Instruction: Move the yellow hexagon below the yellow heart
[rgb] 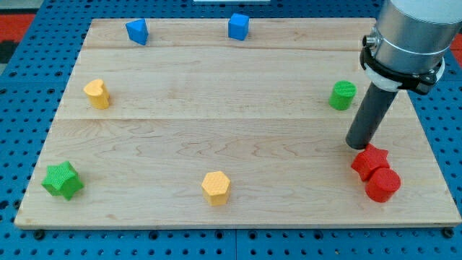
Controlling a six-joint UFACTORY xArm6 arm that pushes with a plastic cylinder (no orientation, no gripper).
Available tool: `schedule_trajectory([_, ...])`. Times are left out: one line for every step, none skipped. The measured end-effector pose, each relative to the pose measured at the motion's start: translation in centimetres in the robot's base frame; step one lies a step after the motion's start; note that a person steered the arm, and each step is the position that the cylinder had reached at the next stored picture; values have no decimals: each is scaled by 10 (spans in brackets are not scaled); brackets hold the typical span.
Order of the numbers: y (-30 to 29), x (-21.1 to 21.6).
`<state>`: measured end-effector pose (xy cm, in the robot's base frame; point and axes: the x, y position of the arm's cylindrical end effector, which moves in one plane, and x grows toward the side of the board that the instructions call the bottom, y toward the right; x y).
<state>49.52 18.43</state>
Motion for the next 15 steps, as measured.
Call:
schedule_trajectory([4,3])
schedule_trajectory([32,8])
schedule_trajectory([49,-14])
schedule_trajectory([25,-39])
schedule_trajectory([-47,-43])
schedule_trajectory([-118,-13])
schedule_trajectory([-122,58])
schedule_trajectory([-169,67])
schedule_trajectory([-211,72])
schedule_trajectory([-182,107])
schedule_trajectory([-231,113])
schedule_trajectory([-255,49])
schedule_trajectory([-266,6])
schedule_trajectory([-245,22])
schedule_trajectory([-260,65])
